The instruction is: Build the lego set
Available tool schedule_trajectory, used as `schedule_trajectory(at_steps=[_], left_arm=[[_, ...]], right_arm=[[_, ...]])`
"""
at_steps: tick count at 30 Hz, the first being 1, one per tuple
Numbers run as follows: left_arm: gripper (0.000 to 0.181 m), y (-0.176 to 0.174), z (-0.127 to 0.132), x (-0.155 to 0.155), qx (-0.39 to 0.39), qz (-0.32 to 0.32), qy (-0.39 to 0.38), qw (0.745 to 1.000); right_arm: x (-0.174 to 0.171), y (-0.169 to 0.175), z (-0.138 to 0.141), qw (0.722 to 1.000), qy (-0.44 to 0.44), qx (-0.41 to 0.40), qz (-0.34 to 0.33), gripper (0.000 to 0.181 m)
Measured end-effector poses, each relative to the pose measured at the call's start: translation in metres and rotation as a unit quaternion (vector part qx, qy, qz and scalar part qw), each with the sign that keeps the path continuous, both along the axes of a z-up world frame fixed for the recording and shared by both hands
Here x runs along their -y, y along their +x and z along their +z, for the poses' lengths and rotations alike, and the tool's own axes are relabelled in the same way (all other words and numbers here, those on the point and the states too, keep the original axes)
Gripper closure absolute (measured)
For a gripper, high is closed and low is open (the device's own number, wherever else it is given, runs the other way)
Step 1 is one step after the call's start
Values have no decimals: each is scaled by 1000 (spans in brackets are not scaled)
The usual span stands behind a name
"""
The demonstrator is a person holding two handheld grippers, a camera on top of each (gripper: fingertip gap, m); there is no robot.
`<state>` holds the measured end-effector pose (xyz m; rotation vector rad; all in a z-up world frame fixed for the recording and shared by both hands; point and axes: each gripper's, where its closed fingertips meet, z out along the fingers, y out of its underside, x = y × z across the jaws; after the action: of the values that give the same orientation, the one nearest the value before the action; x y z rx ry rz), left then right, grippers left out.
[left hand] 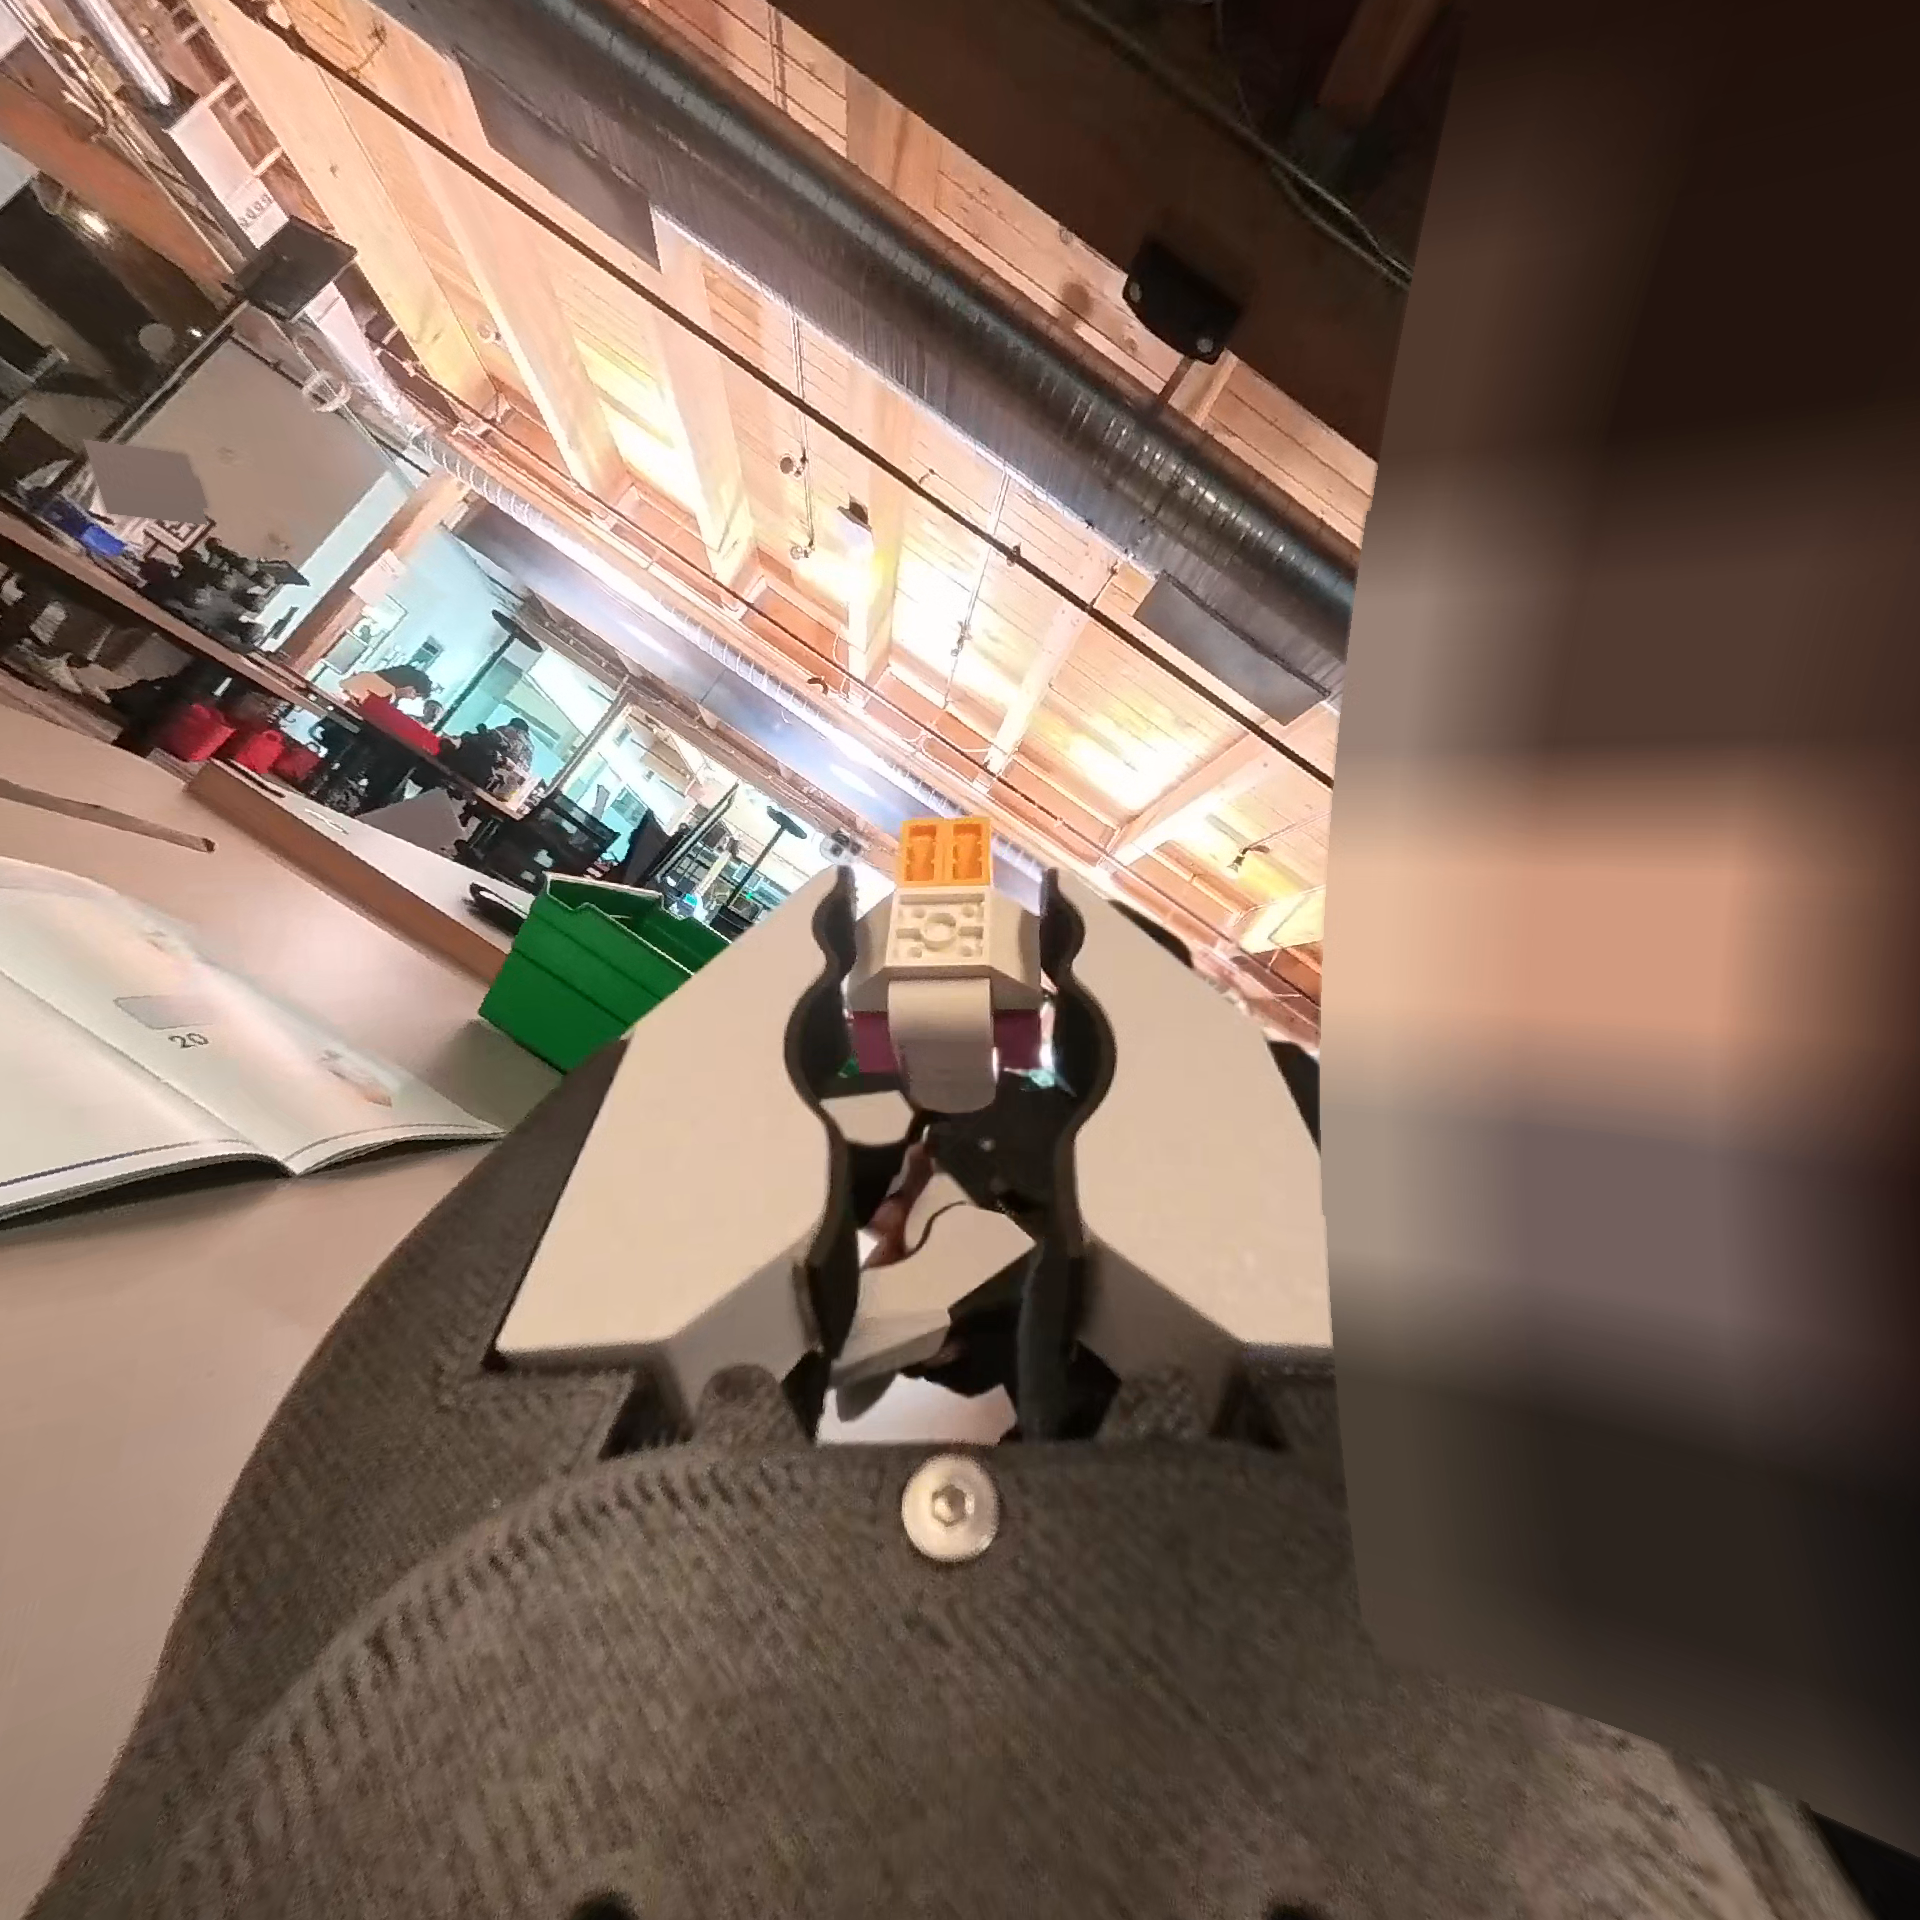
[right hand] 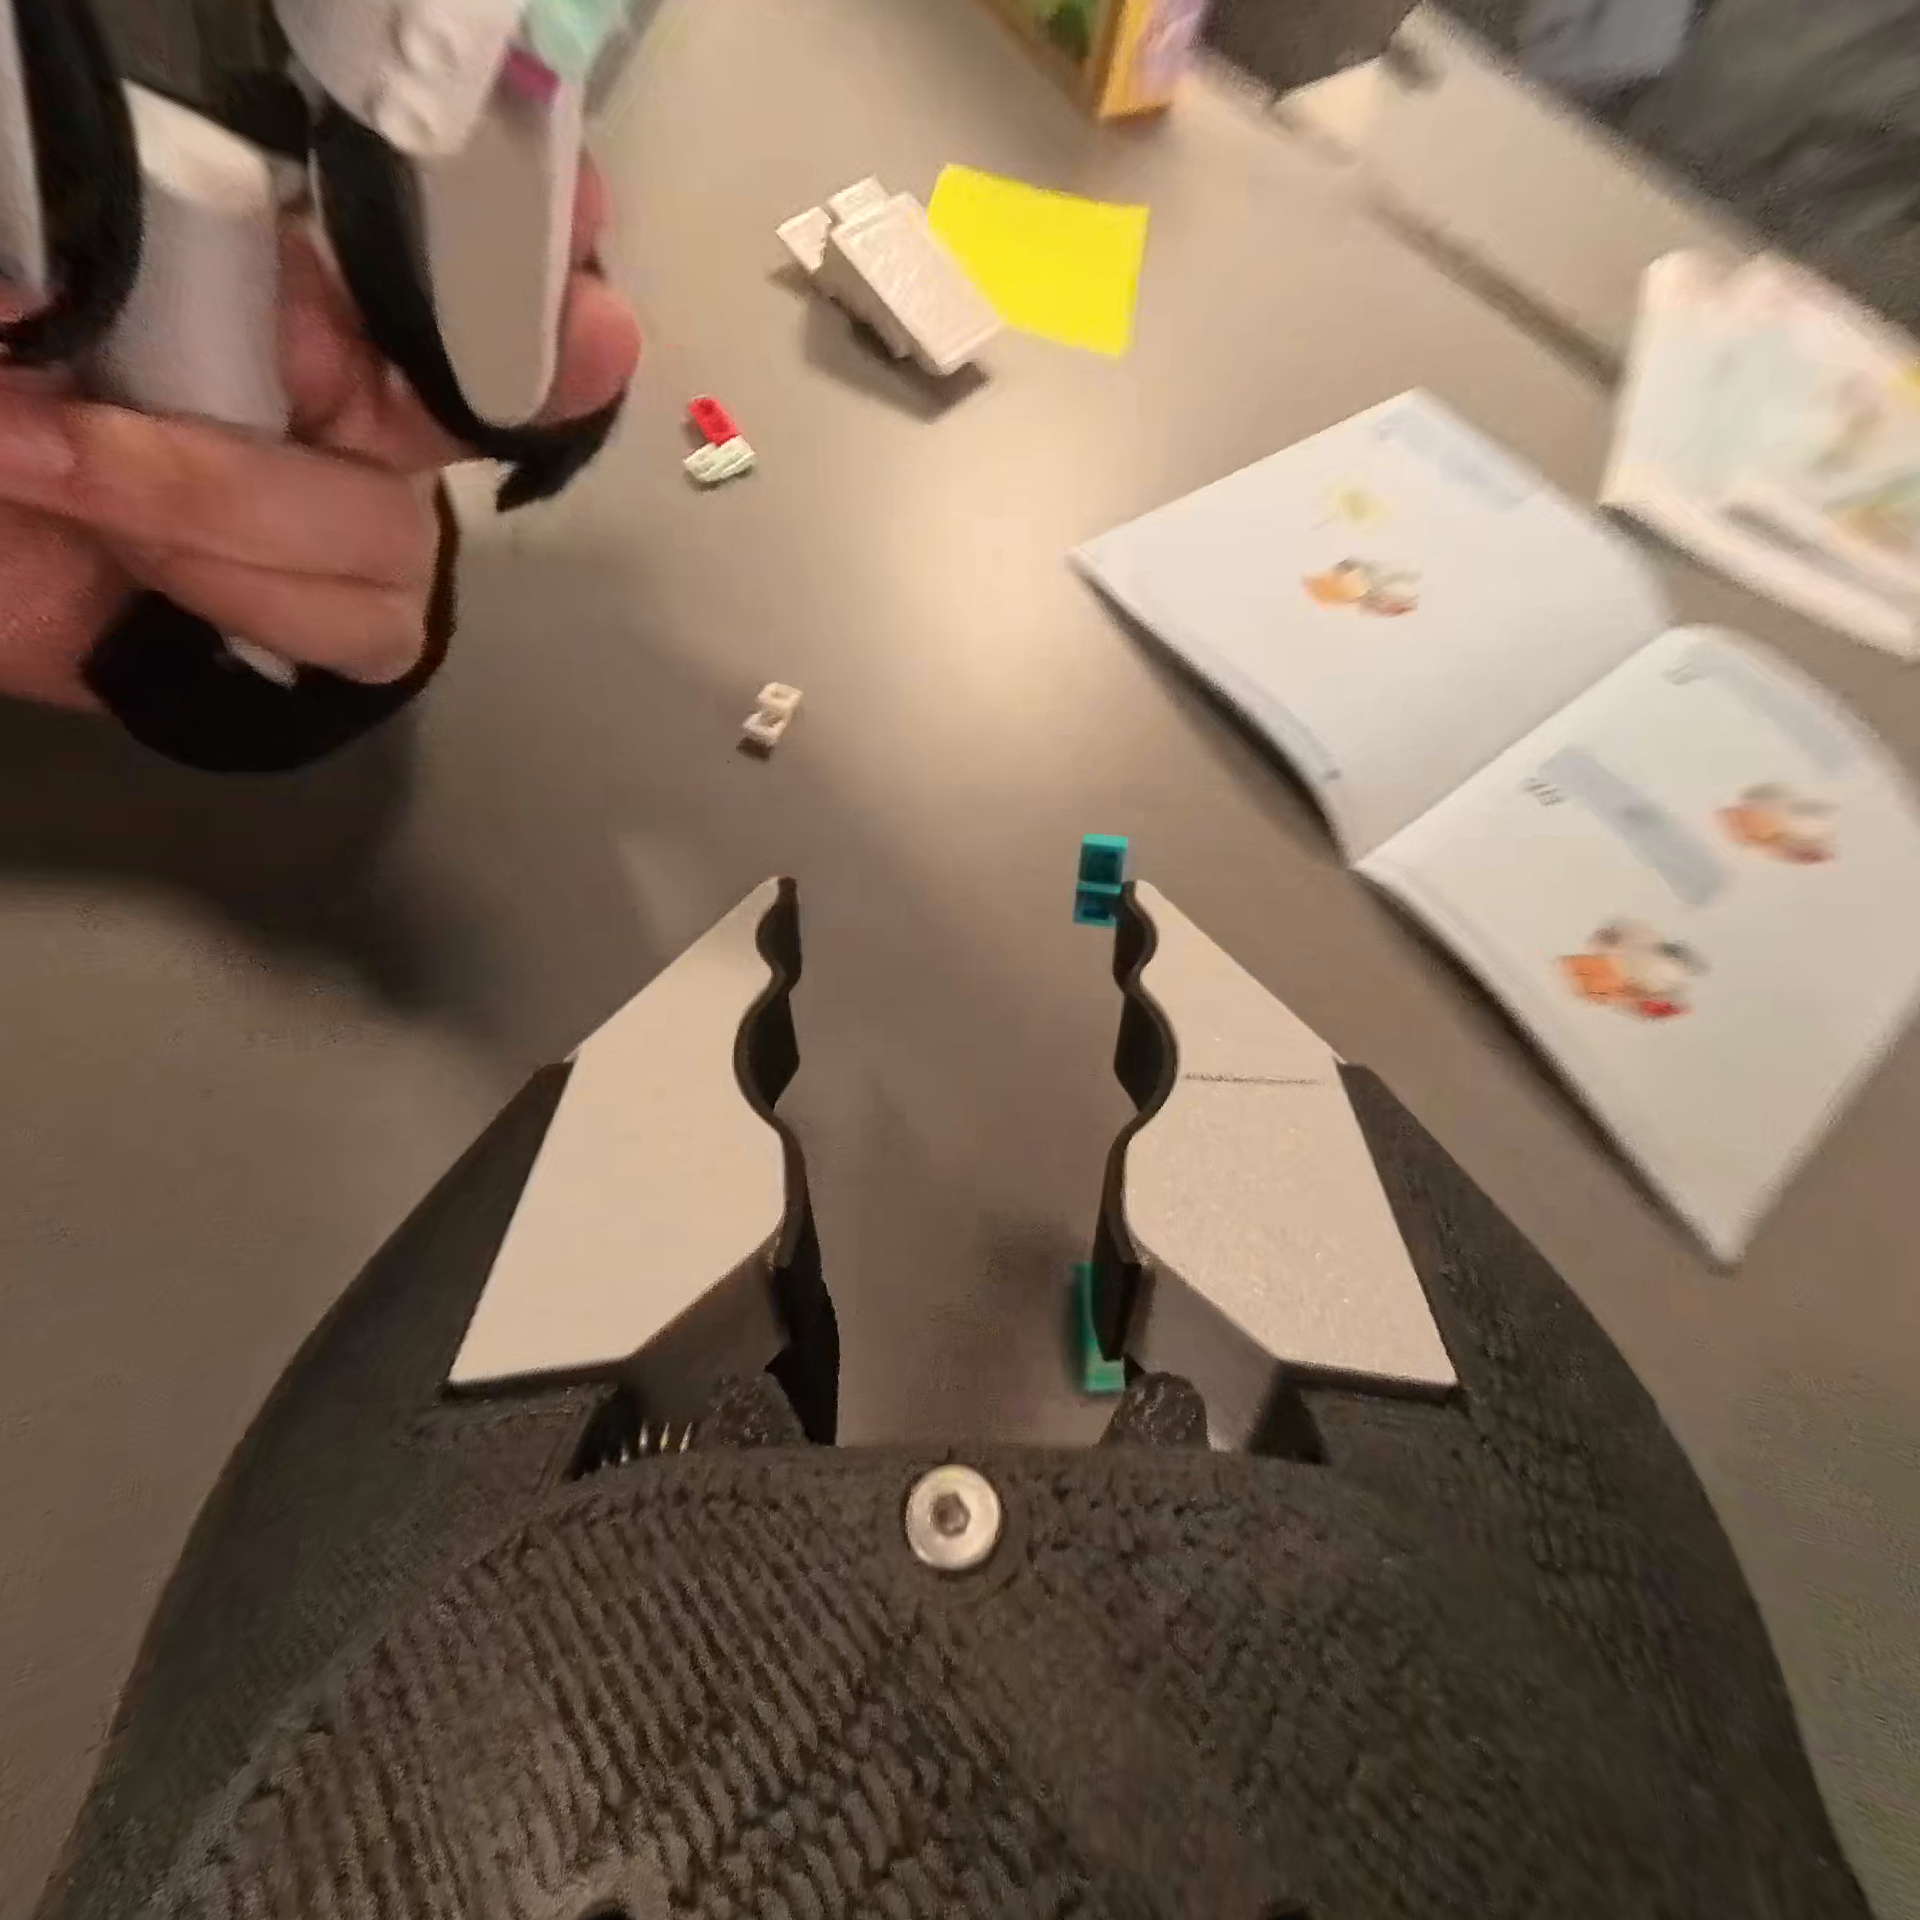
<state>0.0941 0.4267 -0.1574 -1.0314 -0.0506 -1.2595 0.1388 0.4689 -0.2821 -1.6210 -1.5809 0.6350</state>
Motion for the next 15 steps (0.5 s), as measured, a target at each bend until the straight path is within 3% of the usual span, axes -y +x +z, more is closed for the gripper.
schedule_trajectory(at_steps=[1,6,9,11,15], left_arm=[[147,0,0,0,-3,2,-1,1000],[147,-3,-1,-1,-6,7,-6,1000],[143,-5,-1,-2,4,4,-10,1000],[147,-7,-2,-2,10,4,-12,1000],[147,-10,-3,-4,17,13,-17,1000]], right_arm=[[4,-1,-6,1000,-26,8,10,124],[10,3,-38,988,-124,94,4,117],[10,2,-34,983,-152,101,-6,107],[12,-4,-21,990,-116,77,8,104],[40,-32,45,993,8,-82,80,115]])
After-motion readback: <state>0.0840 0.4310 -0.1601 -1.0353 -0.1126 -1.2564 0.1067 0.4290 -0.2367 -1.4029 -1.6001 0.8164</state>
